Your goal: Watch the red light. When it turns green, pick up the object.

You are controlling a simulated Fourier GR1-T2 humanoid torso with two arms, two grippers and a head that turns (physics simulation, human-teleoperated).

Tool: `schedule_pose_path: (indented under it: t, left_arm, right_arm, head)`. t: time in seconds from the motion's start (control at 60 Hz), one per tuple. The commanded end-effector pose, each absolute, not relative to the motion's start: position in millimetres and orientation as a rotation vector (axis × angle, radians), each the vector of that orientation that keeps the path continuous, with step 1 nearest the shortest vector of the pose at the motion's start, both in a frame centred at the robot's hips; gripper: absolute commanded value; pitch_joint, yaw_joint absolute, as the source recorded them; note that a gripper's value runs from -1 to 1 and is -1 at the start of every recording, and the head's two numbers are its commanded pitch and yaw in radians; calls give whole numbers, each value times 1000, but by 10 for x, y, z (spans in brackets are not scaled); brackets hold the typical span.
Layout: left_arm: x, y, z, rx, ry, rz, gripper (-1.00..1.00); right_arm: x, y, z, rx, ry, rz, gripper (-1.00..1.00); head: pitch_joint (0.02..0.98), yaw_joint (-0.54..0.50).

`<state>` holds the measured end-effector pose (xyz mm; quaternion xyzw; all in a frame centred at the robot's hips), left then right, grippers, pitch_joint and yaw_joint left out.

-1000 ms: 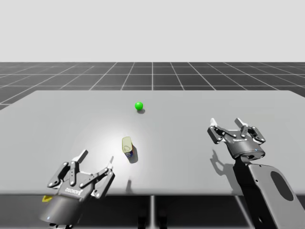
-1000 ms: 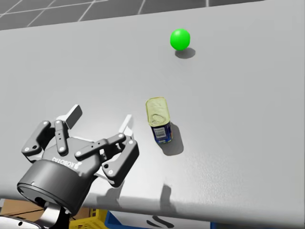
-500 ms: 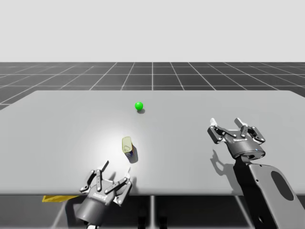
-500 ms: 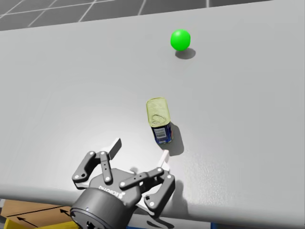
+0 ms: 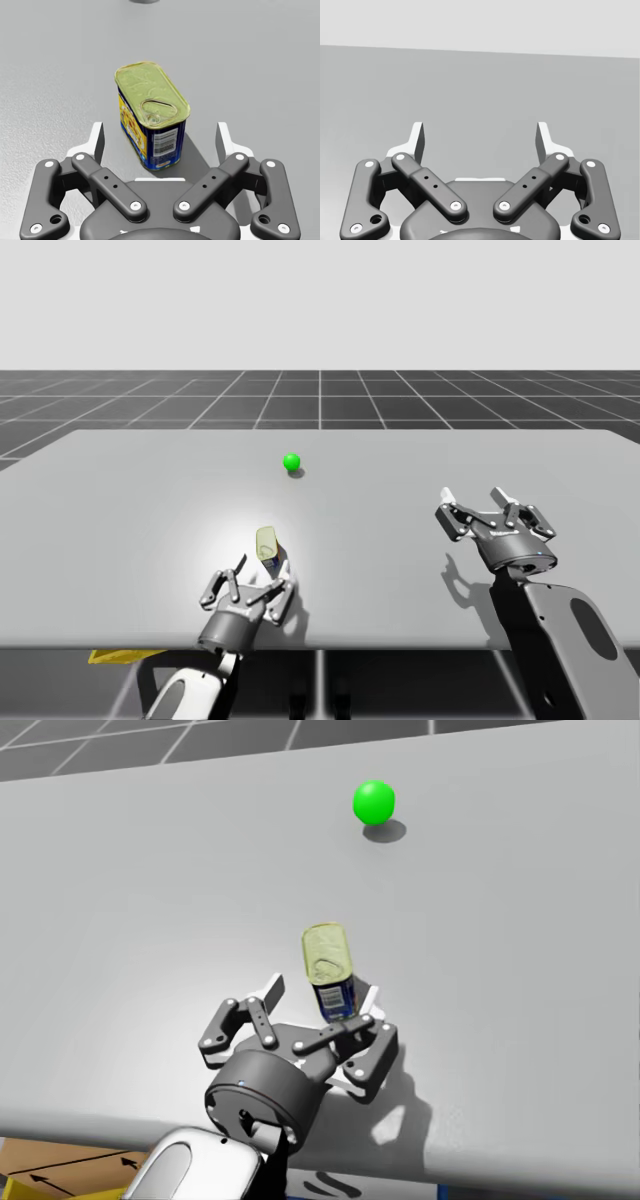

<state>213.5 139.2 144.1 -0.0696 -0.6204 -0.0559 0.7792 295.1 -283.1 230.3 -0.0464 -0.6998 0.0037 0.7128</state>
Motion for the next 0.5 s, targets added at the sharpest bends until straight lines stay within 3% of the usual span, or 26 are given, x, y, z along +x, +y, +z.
schedule_pose_path:
  t: [0.017,0.367,0.433,0.45,0.467,0.5]
  left_arm:
    - [2320,1354,1424,-153,-1302,-79,-1000]
    - [2591,1326,1394,-153,-1249,-41,-1000]
    - [2611,1333,1349,-159,-1204,-31,-979]
    - [2605,1334,1340,-168,-1197,-28,-883]
    - [2587,1336,1322,-178,-1176,-25,-85]
    - [2573,1331,1311,-177,-1174,-34,761]
  right_arm:
    - [2946,-2830,2305,-93,-1549,6,-1000]
    - [2942,-2840,2310,-88,-1550,5,-1000]
    - [2941,-2844,2311,-88,-1549,4,-1000]
    - [2939,-2842,2312,-88,-1549,4,-1000]
    - [2938,-2844,2313,-88,-1549,3,-1000]
    - [2937,-2843,2314,-88,-1550,3,-1000]
  head:
    - [855,229]
    - [857,227]
    - [855,225]
    - [854,224]
    - [854,224]
    - [855,223]
